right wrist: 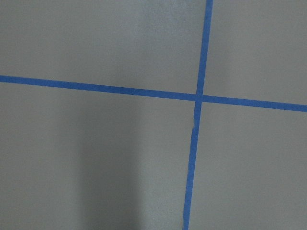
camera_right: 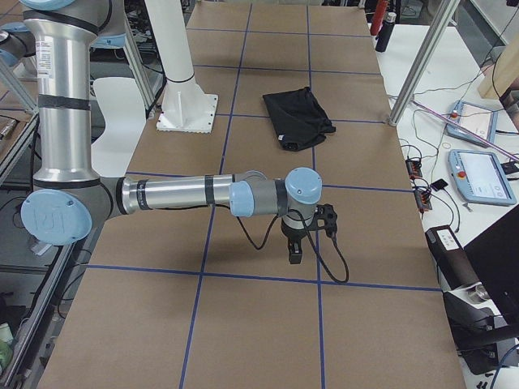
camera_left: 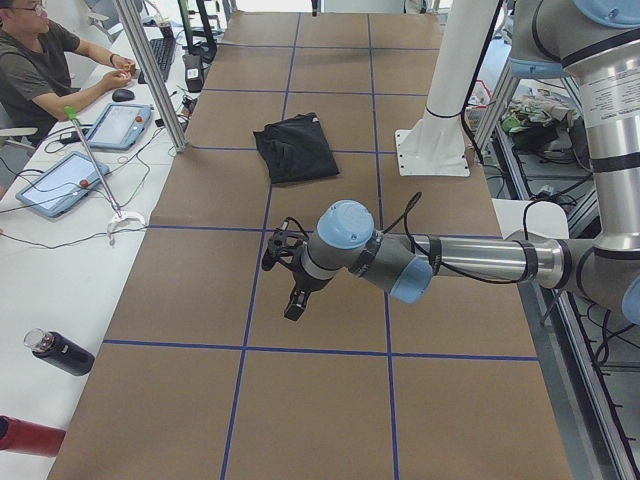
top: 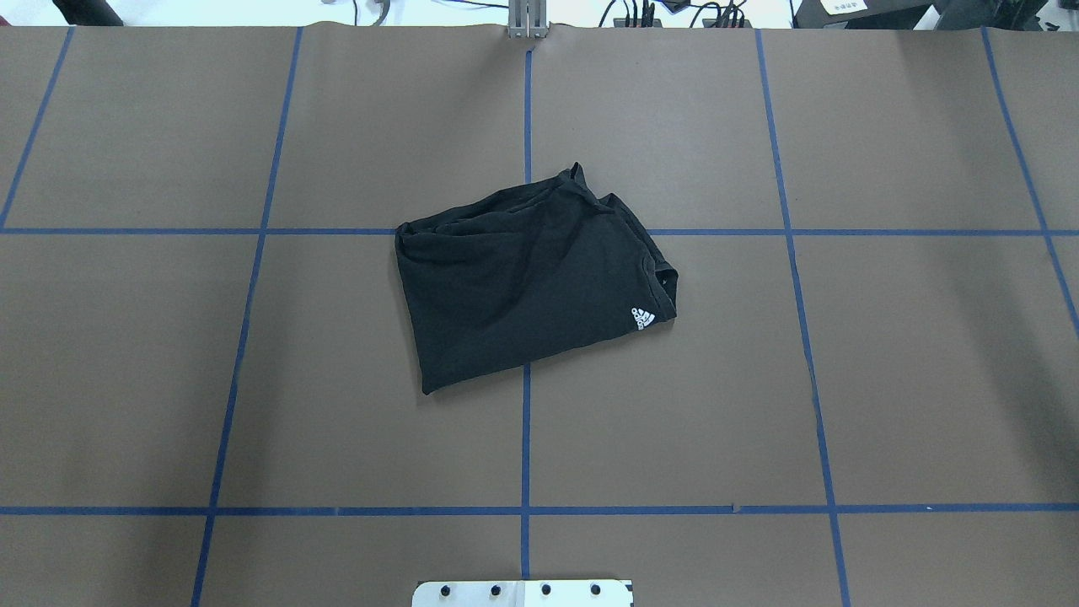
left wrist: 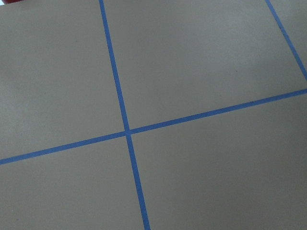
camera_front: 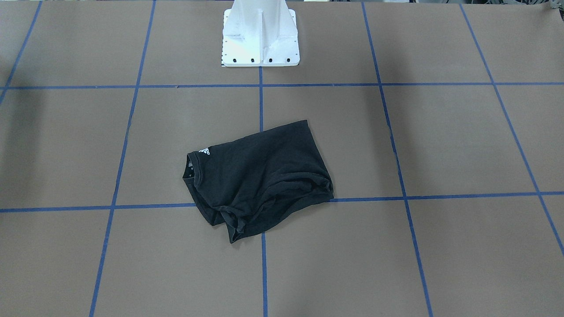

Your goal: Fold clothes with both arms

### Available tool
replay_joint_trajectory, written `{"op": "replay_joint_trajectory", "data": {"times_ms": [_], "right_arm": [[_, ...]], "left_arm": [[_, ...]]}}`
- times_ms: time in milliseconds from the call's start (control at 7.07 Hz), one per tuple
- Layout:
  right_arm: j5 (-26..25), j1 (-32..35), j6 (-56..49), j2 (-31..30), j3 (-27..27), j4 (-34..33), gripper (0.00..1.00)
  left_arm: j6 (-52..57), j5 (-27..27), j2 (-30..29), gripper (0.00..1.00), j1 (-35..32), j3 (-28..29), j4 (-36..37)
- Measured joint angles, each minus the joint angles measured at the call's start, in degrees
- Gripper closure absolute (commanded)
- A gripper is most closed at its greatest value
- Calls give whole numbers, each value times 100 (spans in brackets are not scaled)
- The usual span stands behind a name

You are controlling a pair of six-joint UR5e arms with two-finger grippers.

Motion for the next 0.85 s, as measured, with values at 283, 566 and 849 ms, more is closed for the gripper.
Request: {"op": "replay_joint_trajectory", "data": {"times_ms": [283,566,849], "right_arm": [[-38,-6,17,-7,20,3,0],[-26,-10,19,-35,12,3,0],[18,-11,30,-61,19,3,0]], "left_arm": [[8,-1,9,0,-1,-16,-6],[10,-9,25,0,-4,-26,-13],[6,-31,32,0,-4,5,7]]}}
